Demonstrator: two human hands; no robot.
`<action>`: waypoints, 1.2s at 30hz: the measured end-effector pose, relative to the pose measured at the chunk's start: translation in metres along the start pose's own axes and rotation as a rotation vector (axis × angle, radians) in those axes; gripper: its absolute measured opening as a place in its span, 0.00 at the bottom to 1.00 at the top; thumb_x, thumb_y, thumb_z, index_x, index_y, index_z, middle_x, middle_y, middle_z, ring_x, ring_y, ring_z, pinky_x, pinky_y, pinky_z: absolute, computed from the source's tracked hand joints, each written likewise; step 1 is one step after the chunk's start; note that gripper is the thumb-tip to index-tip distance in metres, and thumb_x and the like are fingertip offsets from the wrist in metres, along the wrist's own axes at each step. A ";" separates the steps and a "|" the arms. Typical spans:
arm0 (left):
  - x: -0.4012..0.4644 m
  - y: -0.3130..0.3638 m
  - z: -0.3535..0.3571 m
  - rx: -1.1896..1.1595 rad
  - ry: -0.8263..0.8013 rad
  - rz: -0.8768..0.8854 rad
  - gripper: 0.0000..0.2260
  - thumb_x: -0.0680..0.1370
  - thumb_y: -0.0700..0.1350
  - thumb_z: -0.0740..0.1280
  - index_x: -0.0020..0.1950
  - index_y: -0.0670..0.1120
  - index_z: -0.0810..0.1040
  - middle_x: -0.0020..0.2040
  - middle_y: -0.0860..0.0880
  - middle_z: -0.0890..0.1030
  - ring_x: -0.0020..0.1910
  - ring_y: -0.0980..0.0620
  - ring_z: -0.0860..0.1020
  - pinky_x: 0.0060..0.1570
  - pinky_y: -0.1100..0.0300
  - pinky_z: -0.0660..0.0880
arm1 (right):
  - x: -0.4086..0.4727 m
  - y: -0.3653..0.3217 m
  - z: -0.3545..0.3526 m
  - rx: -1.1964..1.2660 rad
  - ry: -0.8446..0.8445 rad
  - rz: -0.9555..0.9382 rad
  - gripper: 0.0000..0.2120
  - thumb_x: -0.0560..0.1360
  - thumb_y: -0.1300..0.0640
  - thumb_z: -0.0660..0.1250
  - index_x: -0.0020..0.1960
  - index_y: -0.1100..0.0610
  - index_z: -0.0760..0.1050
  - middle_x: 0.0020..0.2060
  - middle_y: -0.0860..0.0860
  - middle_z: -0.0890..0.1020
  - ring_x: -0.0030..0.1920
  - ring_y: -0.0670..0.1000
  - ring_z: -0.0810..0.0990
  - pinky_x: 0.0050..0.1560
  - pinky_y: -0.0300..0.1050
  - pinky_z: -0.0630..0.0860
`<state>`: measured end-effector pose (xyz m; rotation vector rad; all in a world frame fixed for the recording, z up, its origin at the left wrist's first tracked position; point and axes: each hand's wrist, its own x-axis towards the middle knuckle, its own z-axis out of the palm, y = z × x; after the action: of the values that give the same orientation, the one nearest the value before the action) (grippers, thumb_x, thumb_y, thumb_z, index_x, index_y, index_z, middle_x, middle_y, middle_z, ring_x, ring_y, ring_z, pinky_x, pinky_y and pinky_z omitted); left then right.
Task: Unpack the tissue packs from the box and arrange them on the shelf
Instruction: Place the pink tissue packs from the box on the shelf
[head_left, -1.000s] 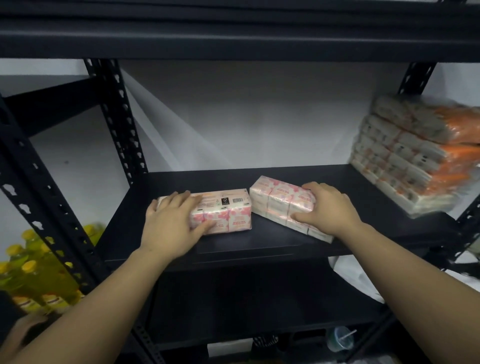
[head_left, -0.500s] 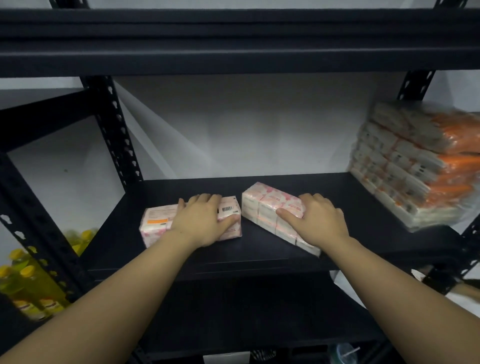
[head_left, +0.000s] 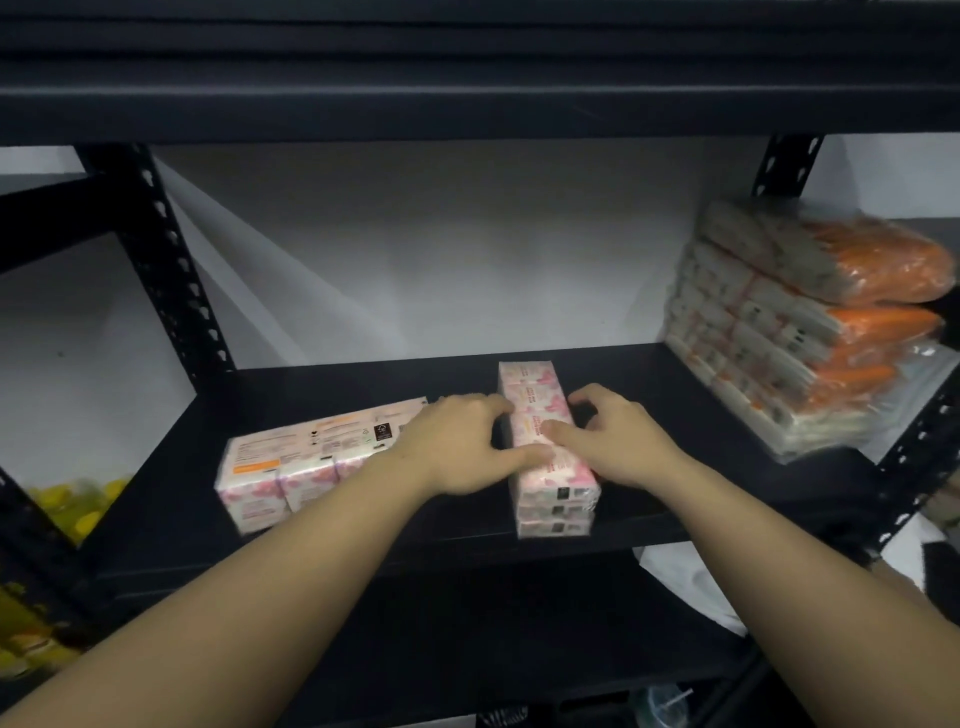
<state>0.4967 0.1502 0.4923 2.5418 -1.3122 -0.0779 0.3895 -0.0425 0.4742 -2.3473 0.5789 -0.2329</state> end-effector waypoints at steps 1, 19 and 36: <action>0.002 0.005 0.003 0.000 -0.031 -0.015 0.43 0.70 0.80 0.60 0.74 0.52 0.72 0.63 0.53 0.82 0.60 0.50 0.80 0.62 0.47 0.76 | 0.003 0.002 -0.001 -0.019 0.035 -0.007 0.29 0.75 0.36 0.70 0.70 0.50 0.71 0.43 0.46 0.84 0.40 0.45 0.84 0.36 0.41 0.77; 0.021 -0.046 -0.017 0.156 0.040 -0.218 0.44 0.68 0.81 0.61 0.73 0.52 0.72 0.70 0.47 0.75 0.71 0.44 0.70 0.78 0.38 0.52 | 0.027 0.019 -0.032 -0.480 -0.034 -0.150 0.36 0.78 0.34 0.62 0.81 0.30 0.47 0.84 0.53 0.50 0.82 0.56 0.43 0.77 0.65 0.48; -0.005 -0.113 -0.017 0.081 -0.063 -0.410 0.42 0.70 0.82 0.48 0.58 0.49 0.78 0.50 0.49 0.82 0.49 0.48 0.80 0.52 0.50 0.78 | 0.036 -0.004 -0.014 -0.412 -0.048 -0.211 0.27 0.70 0.23 0.65 0.47 0.47 0.78 0.40 0.45 0.81 0.40 0.49 0.81 0.43 0.52 0.81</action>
<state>0.5855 0.2201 0.4777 2.8604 -0.8086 -0.1918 0.4178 -0.0651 0.4875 -2.8089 0.3808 -0.1635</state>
